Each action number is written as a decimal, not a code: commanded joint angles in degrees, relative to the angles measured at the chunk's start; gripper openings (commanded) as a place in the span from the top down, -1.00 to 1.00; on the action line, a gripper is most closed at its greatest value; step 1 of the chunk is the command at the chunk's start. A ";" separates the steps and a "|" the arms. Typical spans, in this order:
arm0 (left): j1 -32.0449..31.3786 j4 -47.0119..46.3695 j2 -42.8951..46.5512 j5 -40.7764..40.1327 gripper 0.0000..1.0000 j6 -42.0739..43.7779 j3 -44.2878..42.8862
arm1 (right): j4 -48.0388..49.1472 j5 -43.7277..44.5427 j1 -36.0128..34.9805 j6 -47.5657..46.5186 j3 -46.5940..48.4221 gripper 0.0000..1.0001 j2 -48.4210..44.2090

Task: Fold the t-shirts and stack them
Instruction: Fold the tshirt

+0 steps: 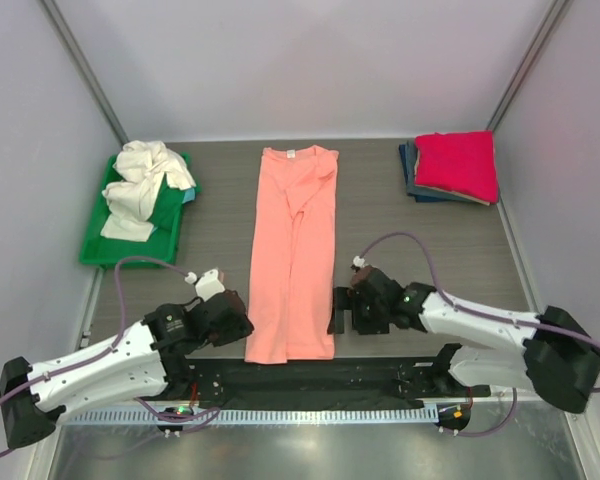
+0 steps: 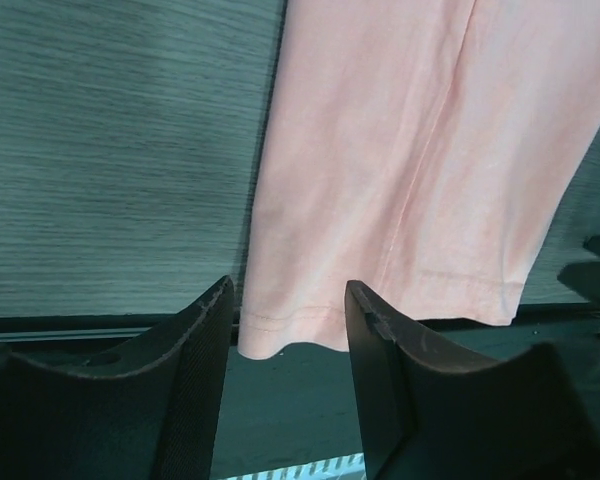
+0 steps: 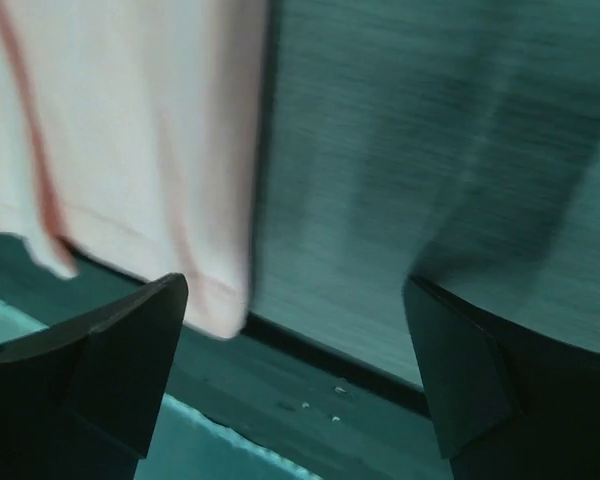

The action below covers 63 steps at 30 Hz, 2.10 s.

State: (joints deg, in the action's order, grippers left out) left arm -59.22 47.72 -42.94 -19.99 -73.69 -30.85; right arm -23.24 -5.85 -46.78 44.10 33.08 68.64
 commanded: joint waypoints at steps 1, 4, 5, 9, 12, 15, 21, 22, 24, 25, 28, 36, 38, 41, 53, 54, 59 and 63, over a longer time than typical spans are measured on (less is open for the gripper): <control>0.07 -0.17 3.03 0.82 0.03 -2.42 3.06 | 5.56 3.65 -9.59 13.89 -6.68 -0.90 -8.60; 0.07 -1.40 5.05 2.58 0.06 -3.73 6.23 | 7.60 9.00 -14.90 19.26 -9.43 -0.81 -10.19; -0.02 -1.41 5.23 2.93 0.06 -4.18 6.85 | 7.86 9.71 -16.65 19.97 -9.87 -0.77 -10.11; 0.07 -3.86 5.85 6.18 0.11 -6.11 10.02 | 12.77 9.54 -19.65 24.01 -11.37 -0.57 -7.13; -0.02 -4.48 5.67 7.42 0.13 -6.55 11.25 | 14.27 11.21 -22.11 24.81 -11.19 -0.47 -2.48; -0.02 -5.88 5.32 8.73 0.17 -7.25 12.91 | 17.08 11.47 -22.21 24.81 -11.72 -0.20 -0.71; -0.98 -8.08 5.58 11.55 0.19 -8.92 15.38 | 17.01 12.52 -22.21 24.98 -12.51 0.52 -0.61; -1.24 -8.17 5.76 11.64 0.15 -9.01 15.56 | 16.48 12.87 -22.21 25.07 -13.04 0.67 -1.14; -1.60 -8.52 6.02 12.16 0.14 -9.63 15.73 | 14.21 14.01 -22.21 25.16 -13.39 0.75 -3.41; -1.86 -8.61 6.28 12.25 0.15 -9.80 16.08 | 13.24 14.54 -22.21 25.25 -13.48 0.82 -4.21; -2.82 -10.10 6.46 12.69 0.29 -10.94 17.05 | 10.33 15.78 -22.21 25.78 -14.27 0.88 -8.34; -7.31 -15.65 3.48 9.62 1.00 -12.62 15.75 | 4.27 14.55 -22.21 25.87 -14.36 0.98 -14.85; -7.58 -14.60 1.99 7.70 0.99 -11.48 13.46 | 2.60 14.98 -22.12 24.73 -12.96 0.98 -15.73; -7.58 -10.22 0.75 4.70 1.00 -9.99 6.00 | -2.22 18.40 -22.12 22.01 -7.70 0.98 -16.35; -7.49 -2.18 -9.53 2.57 -0.37 -2.86 -7.93 | -10.94 19.65 -15.97 13.12 5.24 0.98 -10.63; -7.49 -3.24 -9.62 3.80 -0.39 -3.04 -6.52 | -10.77 19.12 -15.97 13.38 4.28 0.98 -10.72; -7.75 -13.51 -9.10 10.92 -0.36 -6.46 3.68 | -10.24 17.54 -15.97 14.61 1.11 0.98 -11.77; -8.80 -16.78 -8.04 11.37 -0.30 -8.66 7.99 | -10.15 16.92 -15.97 14.88 -0.30 0.98 -12.48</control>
State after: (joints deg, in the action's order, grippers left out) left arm -67.22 37.28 -52.40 -10.61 -79.90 -23.44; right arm -33.41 11.16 -62.78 59.00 33.15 57.69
